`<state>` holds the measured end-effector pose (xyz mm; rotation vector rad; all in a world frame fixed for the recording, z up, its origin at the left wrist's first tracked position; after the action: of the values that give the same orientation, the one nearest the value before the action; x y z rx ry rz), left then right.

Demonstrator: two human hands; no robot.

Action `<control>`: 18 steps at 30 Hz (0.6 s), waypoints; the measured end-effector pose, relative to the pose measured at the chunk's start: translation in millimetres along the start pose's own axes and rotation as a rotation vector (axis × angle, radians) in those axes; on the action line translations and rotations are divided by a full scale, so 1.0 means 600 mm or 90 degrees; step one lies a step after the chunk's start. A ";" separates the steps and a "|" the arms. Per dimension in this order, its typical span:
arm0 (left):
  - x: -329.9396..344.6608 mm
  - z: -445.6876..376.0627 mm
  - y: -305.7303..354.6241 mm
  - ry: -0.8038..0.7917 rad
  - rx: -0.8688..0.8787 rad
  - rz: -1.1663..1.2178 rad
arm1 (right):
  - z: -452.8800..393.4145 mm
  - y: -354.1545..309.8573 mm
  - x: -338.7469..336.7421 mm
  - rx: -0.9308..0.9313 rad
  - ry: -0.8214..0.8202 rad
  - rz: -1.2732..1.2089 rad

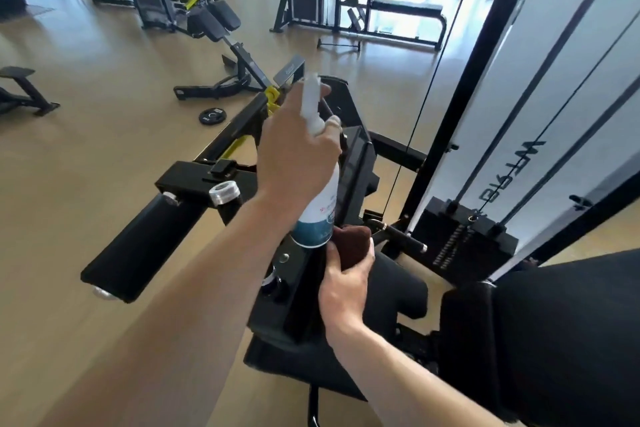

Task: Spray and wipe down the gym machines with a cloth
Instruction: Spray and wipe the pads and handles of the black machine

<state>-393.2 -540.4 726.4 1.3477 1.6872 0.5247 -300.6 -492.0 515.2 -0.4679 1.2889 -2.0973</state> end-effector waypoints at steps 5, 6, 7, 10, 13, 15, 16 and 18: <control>0.025 -0.038 -0.043 0.102 -0.027 -0.031 | -0.094 -0.034 0.021 0.009 0.003 -0.006; 0.025 -0.045 -0.049 0.123 -0.046 -0.034 | -0.121 -0.048 0.025 0.014 -0.003 0.001; 0.024 -0.051 -0.054 0.136 -0.067 -0.036 | -0.149 -0.064 0.030 0.023 -0.011 0.012; 0.029 -0.061 -0.051 0.128 -0.067 -0.065 | -0.227 -0.118 0.034 0.088 -0.063 0.031; 0.031 -0.064 -0.042 0.141 -0.033 -0.140 | -0.252 -0.140 0.027 0.137 -0.089 0.076; 0.036 -0.063 -0.044 0.135 -0.033 -0.202 | -0.219 -0.132 0.015 0.123 -0.065 0.093; 0.039 -0.063 -0.046 0.128 -0.035 -0.223 | -0.189 -0.115 0.011 0.118 -0.060 0.081; 0.047 -0.069 -0.051 0.124 -0.040 -0.236 | -0.119 -0.062 -0.002 0.132 -0.094 0.065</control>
<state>-444.7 -516.1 713.8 0.9304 2.0047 0.4984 -353.6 -431.8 515.5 -0.4470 0.9786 -2.0427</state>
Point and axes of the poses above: each hand's wrist, its own z-axis away from the middle knuckle, its own x-axis out of the palm, y = z × x, the point moved 2 cm from there along -z, towards the middle knuckle, and after that the axes turned 7 degrees about x, right-handed, at the moved point
